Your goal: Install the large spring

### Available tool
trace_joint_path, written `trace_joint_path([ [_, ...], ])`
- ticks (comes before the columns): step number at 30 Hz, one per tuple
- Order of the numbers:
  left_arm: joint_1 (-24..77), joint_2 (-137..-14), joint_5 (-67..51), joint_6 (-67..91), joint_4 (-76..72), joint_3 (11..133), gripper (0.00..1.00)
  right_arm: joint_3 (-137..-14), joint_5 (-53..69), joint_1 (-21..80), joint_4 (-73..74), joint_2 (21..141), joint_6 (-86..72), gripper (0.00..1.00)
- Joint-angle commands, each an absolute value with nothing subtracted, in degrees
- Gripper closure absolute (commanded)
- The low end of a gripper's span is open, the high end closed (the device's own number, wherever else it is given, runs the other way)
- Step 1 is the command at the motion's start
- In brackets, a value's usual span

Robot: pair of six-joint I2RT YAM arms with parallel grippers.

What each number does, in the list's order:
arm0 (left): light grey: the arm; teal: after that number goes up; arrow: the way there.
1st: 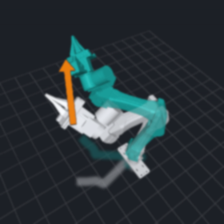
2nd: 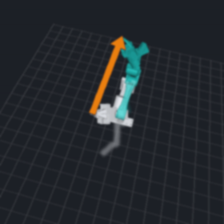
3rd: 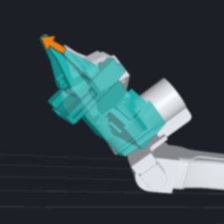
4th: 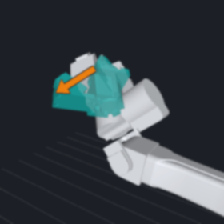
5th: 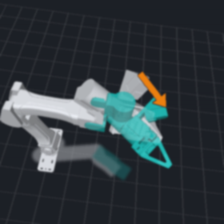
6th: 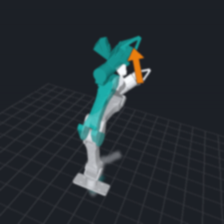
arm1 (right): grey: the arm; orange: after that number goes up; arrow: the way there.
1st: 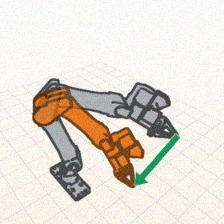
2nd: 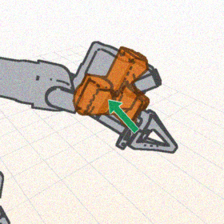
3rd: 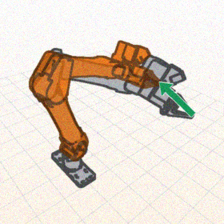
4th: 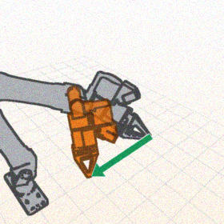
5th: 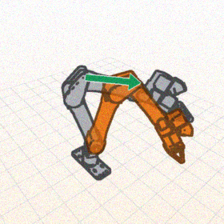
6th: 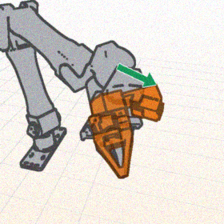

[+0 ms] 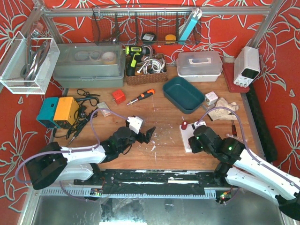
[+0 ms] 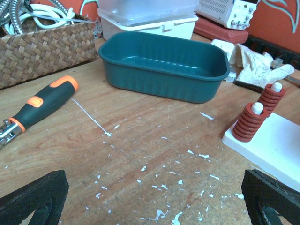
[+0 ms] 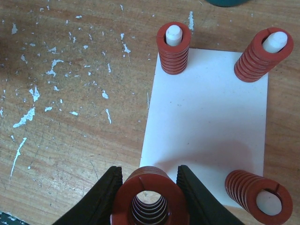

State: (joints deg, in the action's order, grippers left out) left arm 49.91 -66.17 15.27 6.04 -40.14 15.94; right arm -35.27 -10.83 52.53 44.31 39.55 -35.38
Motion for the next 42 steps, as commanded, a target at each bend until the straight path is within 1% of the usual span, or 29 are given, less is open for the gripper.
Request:
trace_joint_path([
  [1,49.75,-66.50,15.29,6.04,-39.56,16.60,0.00,-34.71,-11.66,52.83,43.63,40.06,-36.24,1.00],
  [16,49.75,-65.12,15.56,5.98,-40.23,15.66,0.00,-31.77,-11.41,52.91,40.47,42.54,-35.70,1.00],
  [19,49.75,-64.80,15.62,6.13,-40.45,15.44,0.00,-31.09,-12.00,52.94,39.70,43.50,-35.84,0.97],
  [27,49.75,-65.13,15.38,6.32,-40.72,15.41,0.00,-29.80,-13.16,52.95,37.00,45.87,-35.85,0.81],
  [33,49.75,-65.56,14.65,6.91,-41.68,15.05,0.00,-30.47,-13.84,52.96,36.84,47.28,-36.28,0.65],
  [37,49.75,-65.00,14.00,7.13,-41.66,15.01,0.00,-32.75,-15.53,52.92,38.15,46.90,-36.56,0.59],
  [42,49.75,-60.34,13.43,8.25,-40.63,14.64,0.00,-37.51,-19.39,52.88,40.24,44.78,-36.88,0.44],
])
